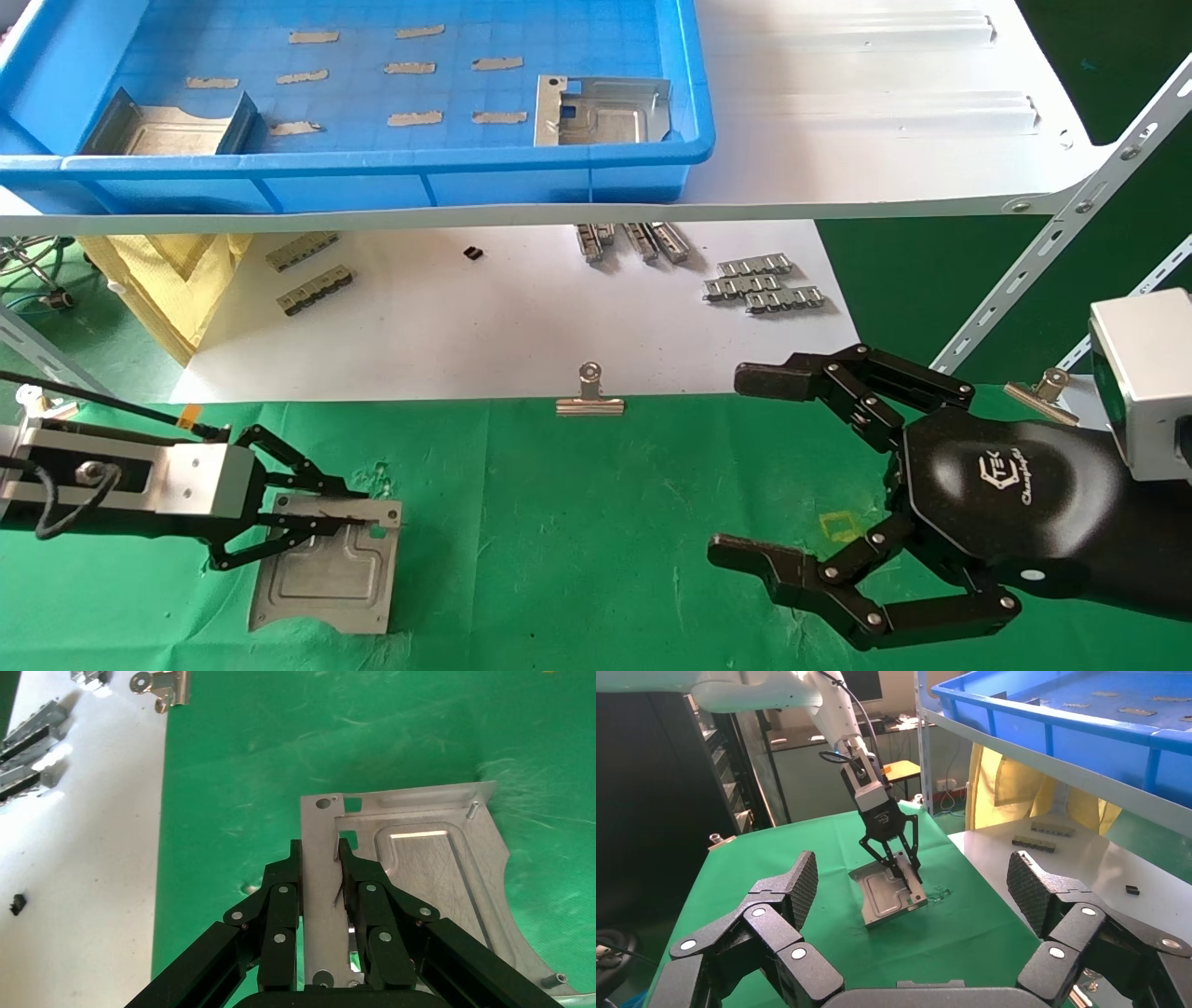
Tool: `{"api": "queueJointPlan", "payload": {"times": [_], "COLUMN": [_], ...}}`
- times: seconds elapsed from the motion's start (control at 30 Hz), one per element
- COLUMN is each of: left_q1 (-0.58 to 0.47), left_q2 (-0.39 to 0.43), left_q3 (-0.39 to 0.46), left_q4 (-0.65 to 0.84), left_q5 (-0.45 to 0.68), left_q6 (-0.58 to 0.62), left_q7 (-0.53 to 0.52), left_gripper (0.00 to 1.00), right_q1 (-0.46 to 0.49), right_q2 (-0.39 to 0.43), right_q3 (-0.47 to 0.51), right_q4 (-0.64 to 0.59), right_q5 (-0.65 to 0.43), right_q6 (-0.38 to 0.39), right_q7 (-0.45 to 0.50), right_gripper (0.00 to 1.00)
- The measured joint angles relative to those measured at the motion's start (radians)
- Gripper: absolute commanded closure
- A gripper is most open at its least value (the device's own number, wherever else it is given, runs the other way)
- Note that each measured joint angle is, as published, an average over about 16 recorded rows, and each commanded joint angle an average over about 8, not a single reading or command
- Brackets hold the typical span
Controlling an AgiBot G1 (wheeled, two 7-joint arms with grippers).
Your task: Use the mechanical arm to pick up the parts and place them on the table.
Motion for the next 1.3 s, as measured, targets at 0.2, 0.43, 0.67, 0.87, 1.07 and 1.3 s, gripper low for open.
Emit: {"api": "queueJointPlan", "payload": {"times": [0.2, 0.43, 0.67, 0.87, 1.07, 1.3], "left_q1": [-0.013, -0.011, 0.025, 0.060, 0.074, 0.091], "left_q2": [0.014, 0.013, -0.011, -0.033, -0.040, -0.046], "left_q3": [0.004, -0.007, -0.037, -0.063, -0.072, -0.091], "left_q4": [0.052, 0.072, 0.062, 0.053, 0.053, 0.018], "left_q5": [-0.006, -0.053, -0.150, -0.228, -0.252, -0.254], "left_q6": [0.004, 0.017, 0.026, 0.026, 0.025, 0.022], "left_q7": [0.023, 0.007, -0.071, -0.136, -0.158, -0.179], "left_gripper": [0.00, 0.00, 0.00, 0.00, 0.00, 0.00], "right_q1": [0.000, 0.000, 0.000, 0.000, 0.000, 0.000], "right_q2": [0.000, 0.000, 0.000, 0.000, 0.000, 0.000], "right_q3": [0.000, 0.000, 0.000, 0.000, 0.000, 0.000], "right_q4": [0.000, 0.000, 0.000, 0.000, 0.000, 0.000], "right_q5": [0.000, 0.000, 0.000, 0.000, 0.000, 0.000], "right_q6": [0.000, 0.000, 0.000, 0.000, 0.000, 0.000], "right_q7": [0.000, 0.000, 0.000, 0.000, 0.000, 0.000], "right_gripper": [0.00, 0.00, 0.00, 0.00, 0.00, 0.00]}}
